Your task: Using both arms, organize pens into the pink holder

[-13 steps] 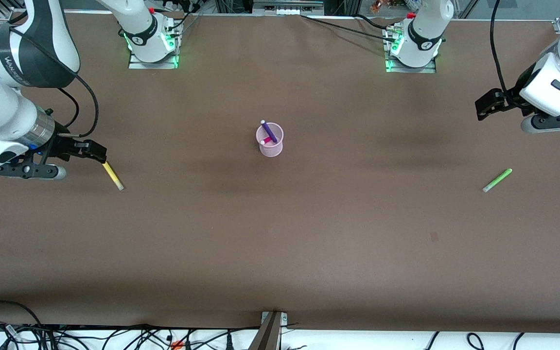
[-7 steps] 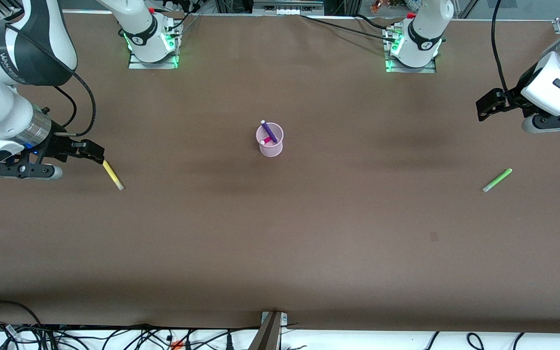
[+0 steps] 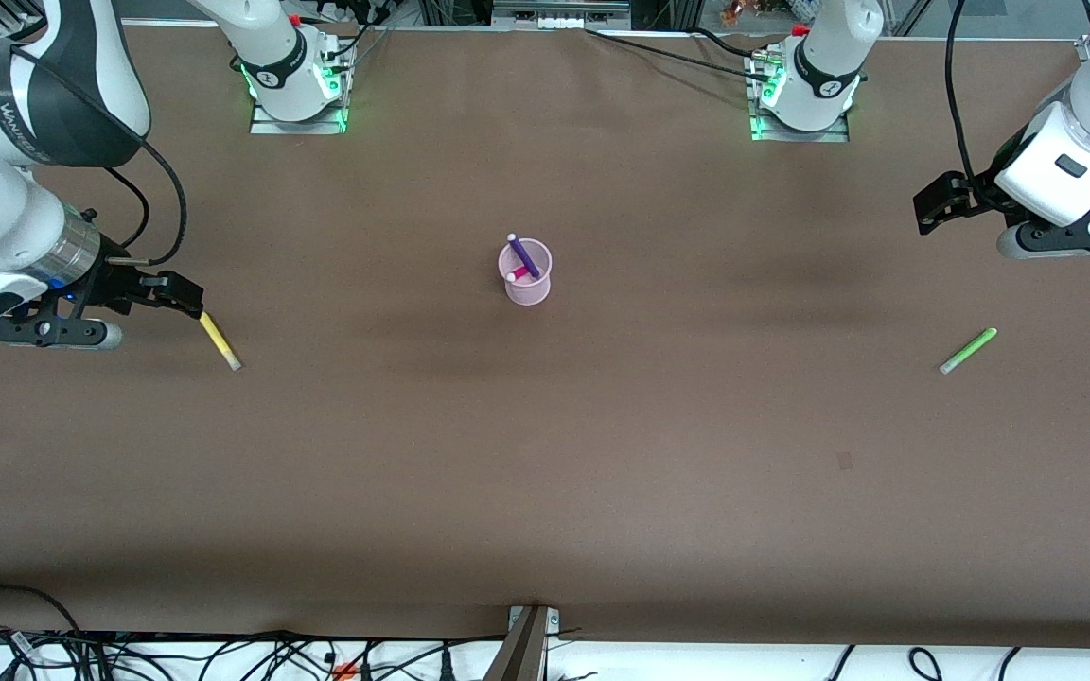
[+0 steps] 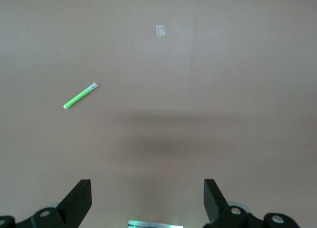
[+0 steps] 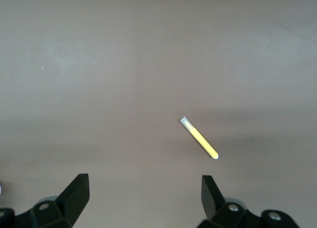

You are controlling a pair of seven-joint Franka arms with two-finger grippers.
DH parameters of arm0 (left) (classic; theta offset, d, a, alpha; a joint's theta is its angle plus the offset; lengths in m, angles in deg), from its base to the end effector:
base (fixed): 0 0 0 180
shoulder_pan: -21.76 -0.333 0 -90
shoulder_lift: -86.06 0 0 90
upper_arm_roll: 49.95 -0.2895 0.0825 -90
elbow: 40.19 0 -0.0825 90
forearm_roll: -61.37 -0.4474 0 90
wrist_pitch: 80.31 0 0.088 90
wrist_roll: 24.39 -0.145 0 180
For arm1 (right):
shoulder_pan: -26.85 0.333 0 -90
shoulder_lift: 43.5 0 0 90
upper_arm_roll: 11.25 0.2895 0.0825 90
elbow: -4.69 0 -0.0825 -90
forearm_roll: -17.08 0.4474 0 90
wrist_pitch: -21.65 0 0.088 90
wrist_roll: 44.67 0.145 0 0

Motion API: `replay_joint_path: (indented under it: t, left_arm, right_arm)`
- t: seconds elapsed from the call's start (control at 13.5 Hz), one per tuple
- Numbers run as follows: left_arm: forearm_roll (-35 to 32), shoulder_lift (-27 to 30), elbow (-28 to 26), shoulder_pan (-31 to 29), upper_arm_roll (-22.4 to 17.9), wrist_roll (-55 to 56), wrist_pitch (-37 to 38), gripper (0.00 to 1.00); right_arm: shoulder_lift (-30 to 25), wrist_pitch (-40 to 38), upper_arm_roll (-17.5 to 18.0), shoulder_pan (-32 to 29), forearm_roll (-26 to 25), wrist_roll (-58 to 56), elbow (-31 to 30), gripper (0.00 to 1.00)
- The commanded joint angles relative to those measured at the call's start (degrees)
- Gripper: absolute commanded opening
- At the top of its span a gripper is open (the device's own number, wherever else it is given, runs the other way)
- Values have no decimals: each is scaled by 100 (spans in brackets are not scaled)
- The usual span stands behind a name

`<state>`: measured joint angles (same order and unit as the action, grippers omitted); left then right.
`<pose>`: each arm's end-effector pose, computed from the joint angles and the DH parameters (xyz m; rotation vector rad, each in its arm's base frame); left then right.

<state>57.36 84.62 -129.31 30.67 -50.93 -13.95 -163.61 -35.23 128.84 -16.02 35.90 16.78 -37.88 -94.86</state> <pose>0.6026 -0.0731 0.5439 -3.0462 -0.0725 0.1737 0.6589 0.0501 0.4036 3.1230 -0.0647 -0.0138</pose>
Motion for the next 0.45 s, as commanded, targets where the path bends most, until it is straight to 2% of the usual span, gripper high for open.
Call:
replay_joint_path:
  t: [0.0, 0.37]
  left_arm:
    - [101, 188, -141, 190, -140, -25, 112, 100]
    - [101, 196, -97, 155, -131, -25, 130, 100]
  right_arm:
    - [-1, -189, 2, -17, -24, -38, 50, 100]
    - [26, -199, 2, -17, -15, -46, 50, 100]
